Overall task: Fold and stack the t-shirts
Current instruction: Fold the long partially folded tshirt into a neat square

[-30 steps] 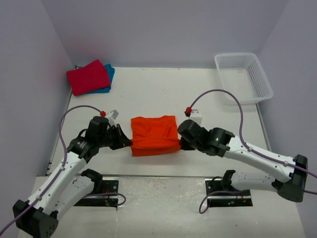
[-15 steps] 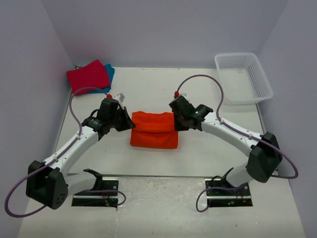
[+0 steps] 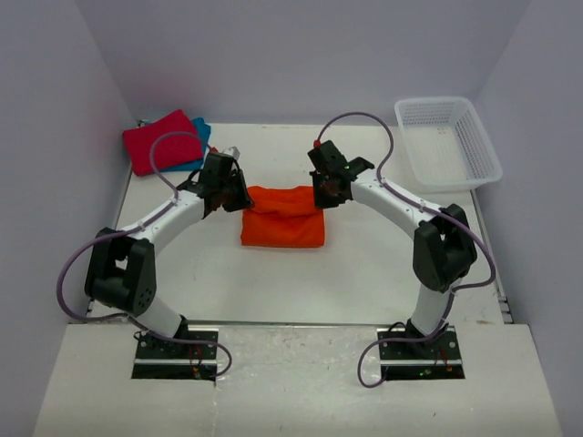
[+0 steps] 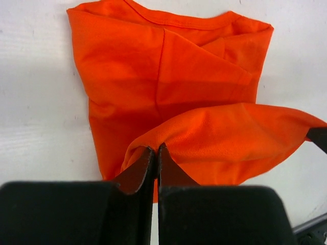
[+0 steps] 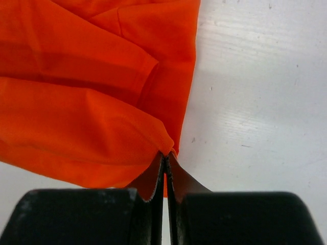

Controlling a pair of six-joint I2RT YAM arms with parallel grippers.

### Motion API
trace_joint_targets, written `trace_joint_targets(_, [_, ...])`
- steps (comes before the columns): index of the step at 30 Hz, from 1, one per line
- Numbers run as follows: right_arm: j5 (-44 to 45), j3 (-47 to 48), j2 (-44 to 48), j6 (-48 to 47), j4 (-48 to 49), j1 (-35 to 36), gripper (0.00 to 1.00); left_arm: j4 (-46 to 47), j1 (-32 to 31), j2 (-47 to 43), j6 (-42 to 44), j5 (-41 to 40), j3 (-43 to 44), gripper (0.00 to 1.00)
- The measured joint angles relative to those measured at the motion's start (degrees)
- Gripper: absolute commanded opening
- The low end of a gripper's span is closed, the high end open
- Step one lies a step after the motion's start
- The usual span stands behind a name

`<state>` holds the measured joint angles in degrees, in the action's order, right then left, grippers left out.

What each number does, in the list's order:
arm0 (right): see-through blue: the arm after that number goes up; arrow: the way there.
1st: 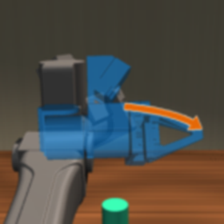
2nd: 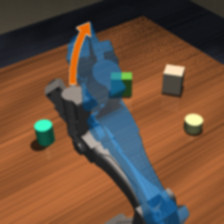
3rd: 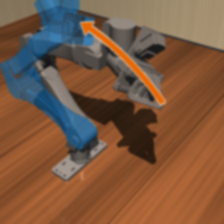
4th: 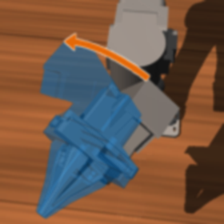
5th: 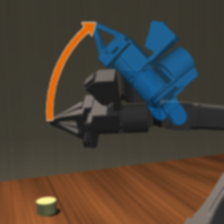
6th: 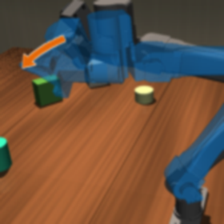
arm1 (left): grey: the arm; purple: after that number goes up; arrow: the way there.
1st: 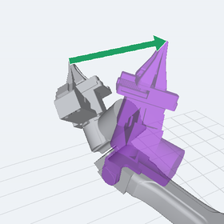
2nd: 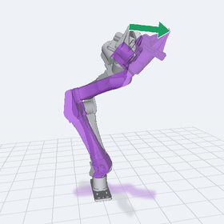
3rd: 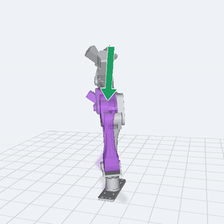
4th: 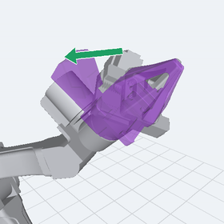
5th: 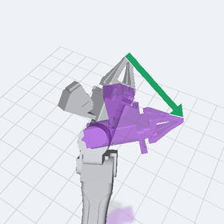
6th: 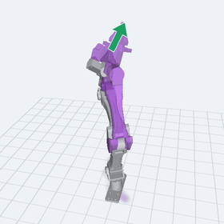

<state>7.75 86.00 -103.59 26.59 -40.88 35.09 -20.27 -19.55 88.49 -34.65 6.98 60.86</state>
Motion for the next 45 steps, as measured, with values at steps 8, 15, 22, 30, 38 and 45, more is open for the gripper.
trace_joint_targets(8, [-0.15,0.44,-0.96,-1.6,-0.37,-0.85,0.0,1.4,0.2,-0.15,0.33,0.09,0.96,0.0])
trace_joint_targets(15, [0.11,-0.5,8.31,-1.55,-2.23,-0.07,0.0,0.04,-0.13,-10.82,0.31,0.31,0.72,0.0])
trace_joint_targets(22, [1.09,-8.17,21.29,0.22,-3.32,4.39,0.0,-3.34,-3.26,-23.02,-0.17,0.26,-2.58,0.0])
trace_joint_targets(30, [3.3,-16.17,27.43,4.04,-5.62,10.93,0.0,-8.04,-9.55,-33.9,-2.36,-0.83,-10.54,0.0])
trace_joint_targets(38, [5.55,-20.17,32.65,9.46,-7.89,16.94,0.0,-14.25,-10.27,-44.17,-5.29,-1.14,-15.78,0.0])
trace_joint_targets(45, [8.46,-20.24,38.16,14.4,-10.56,23.56,0.0,-19.23,-10.27,-51.95,-6.75,-1.14,-15.76,0.0])
